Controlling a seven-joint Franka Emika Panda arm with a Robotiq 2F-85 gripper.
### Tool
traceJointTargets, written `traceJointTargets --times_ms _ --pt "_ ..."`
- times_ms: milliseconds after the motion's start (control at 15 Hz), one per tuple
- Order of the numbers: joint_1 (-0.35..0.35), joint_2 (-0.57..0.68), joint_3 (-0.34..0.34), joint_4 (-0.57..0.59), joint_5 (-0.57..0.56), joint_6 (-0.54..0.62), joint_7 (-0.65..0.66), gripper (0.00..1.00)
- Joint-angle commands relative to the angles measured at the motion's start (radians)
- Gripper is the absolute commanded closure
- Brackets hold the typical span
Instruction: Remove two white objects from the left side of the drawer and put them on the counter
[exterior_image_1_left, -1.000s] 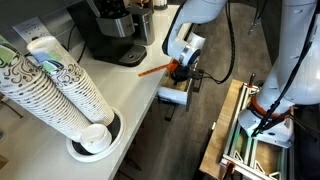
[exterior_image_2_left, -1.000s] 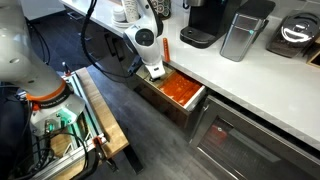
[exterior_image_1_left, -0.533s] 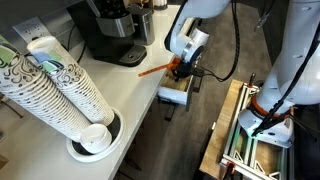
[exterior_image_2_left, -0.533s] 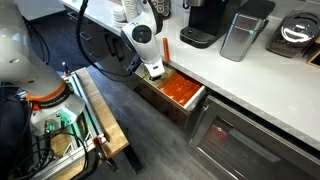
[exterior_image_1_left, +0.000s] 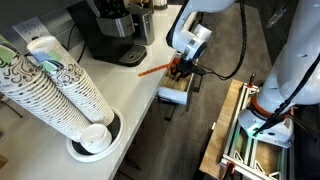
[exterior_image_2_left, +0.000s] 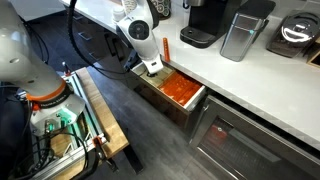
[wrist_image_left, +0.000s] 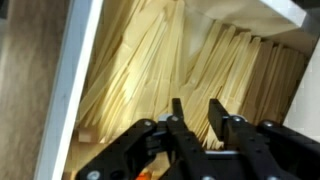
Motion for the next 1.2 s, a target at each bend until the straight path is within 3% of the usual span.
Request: traceJointTargets --times_ms 0,67,200,333,533,667,867,1133 --pt "-0.001 0.051 0.008 0.019 -0.055 -0.083 0.029 0.34" --pt "-0.001 0.066 0.007 0.024 -0.069 -0.090 0.038 0.25" --pt "-0.003 0.094 0.003 0.037 -0.074 -0.079 0.037 0.20" --pt "-0.008 0.114 0.003 0.052 -0.060 -0.076 0.020 0.24" --pt "-0.011 0.138 0.005 0.078 -0.055 -0.089 0.015 0.43" --pt "-0.012 0.152 0.004 0.087 -0.062 -0.091 0.023 0.66" --pt "-0.014 0.162 -0.002 0.089 -0.071 -0.093 0.036 0.88" --pt "-0.017 0.160 -0.008 0.086 -0.072 -0.100 0.042 0.98"
